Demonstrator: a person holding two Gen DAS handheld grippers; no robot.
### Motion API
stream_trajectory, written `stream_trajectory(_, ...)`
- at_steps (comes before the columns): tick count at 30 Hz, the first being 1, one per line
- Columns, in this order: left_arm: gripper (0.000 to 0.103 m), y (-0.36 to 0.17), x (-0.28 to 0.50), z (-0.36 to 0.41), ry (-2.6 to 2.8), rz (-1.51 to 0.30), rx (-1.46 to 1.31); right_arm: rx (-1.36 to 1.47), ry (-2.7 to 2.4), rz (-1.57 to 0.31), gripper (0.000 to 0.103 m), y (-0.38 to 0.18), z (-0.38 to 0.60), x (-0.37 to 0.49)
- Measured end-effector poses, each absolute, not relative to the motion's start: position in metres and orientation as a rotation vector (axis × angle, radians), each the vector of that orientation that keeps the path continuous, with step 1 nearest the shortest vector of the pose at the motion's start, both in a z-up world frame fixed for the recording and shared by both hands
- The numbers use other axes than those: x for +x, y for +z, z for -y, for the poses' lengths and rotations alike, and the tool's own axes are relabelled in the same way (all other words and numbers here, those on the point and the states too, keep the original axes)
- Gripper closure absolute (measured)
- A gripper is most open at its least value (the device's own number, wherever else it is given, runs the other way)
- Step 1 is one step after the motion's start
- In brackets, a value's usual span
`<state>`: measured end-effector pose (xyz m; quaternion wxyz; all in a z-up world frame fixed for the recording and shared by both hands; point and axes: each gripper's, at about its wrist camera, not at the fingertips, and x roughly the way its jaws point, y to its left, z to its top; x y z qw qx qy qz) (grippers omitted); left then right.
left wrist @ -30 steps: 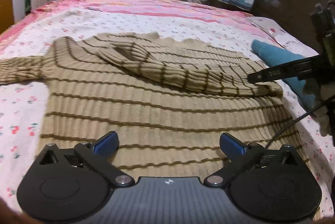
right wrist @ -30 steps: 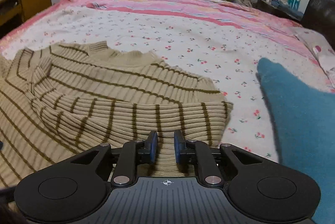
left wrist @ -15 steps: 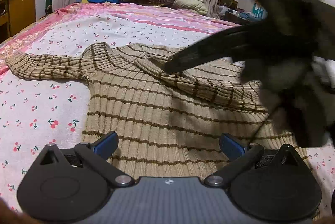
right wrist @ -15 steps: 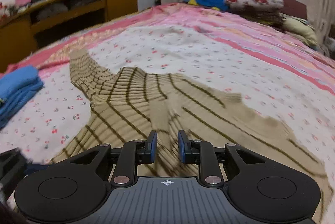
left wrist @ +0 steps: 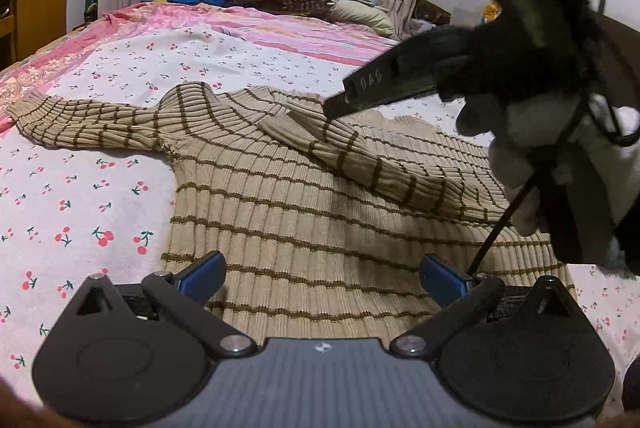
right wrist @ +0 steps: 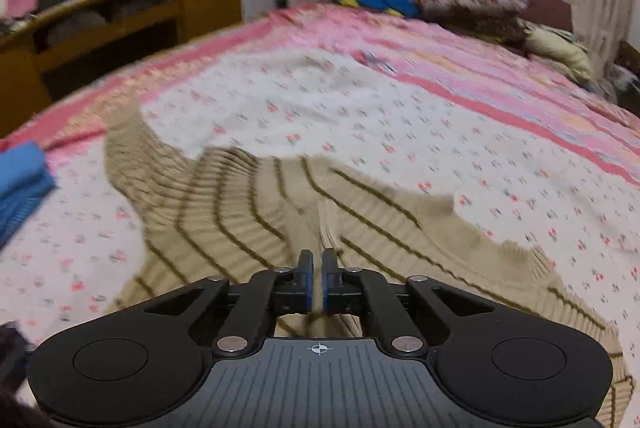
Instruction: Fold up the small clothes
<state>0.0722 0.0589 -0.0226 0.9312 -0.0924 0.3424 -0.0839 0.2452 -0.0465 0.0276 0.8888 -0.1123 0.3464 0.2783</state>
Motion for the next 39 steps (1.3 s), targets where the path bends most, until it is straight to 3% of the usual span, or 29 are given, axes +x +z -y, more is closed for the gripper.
stream_trajectory(5, 0.000, -0.023, 0.072, -0.059, -0.170, -0.702, -0.193, -0.260, 0.638, -0.732, 0.103, 0.024, 0.035, 0.239)
stream_trajectory(8, 0.000, -0.023, 0.072, -0.059, -0.173, -0.702, -0.194, -0.290, 0.614, -0.749, 0.089, 0.013, 0.030, 0.243)
stream_trajectory(18, 0.000, -0.024, 0.073, -0.061, -0.174, -0.710, -0.202, -0.343, 0.552, -0.788, 0.087, -0.009, 0.024, 0.258)
stream_trajectory(23, 0.000, -0.024, 0.073, -0.061, -0.178, -0.710, -0.200, -0.342, 0.588, -0.800, 0.080, -0.008, 0.022, 0.256)
stream_trajectory(25, 0.000, -0.025, 0.073, -0.060, -0.178, -0.712, -0.198, -0.356, 0.584, -0.794, 0.080, -0.010, 0.019, 0.257)
stream_trajectory(26, 0.000, -0.025, 0.073, -0.060, -0.178, -0.712, -0.198, -0.364, 0.565, -0.795, 0.089, -0.011, 0.017, 0.258)
stream_trajectory(28, 0.000, -0.025, 0.073, -0.060, -0.177, -0.711, -0.199, -0.341, 0.553, -0.806, 0.095, -0.009, 0.018, 0.261)
stream_trajectory(33, 0.000, -0.024, 0.073, -0.061, -0.179, -0.704, -0.203, -0.276, 0.680, -0.753, 0.097, 0.011, 0.024, 0.242)
stream_trajectory(36, 0.000, -0.025, 0.073, -0.060, -0.176, -0.707, -0.198, -0.297, 0.738, -0.789, 0.093, 0.006, 0.023, 0.238)
stream_trajectory(39, 0.000, -0.025, 0.073, -0.061, -0.175, -0.701, -0.198, -0.241, 0.710, -0.795, 0.080, 0.009, 0.042, 0.241)
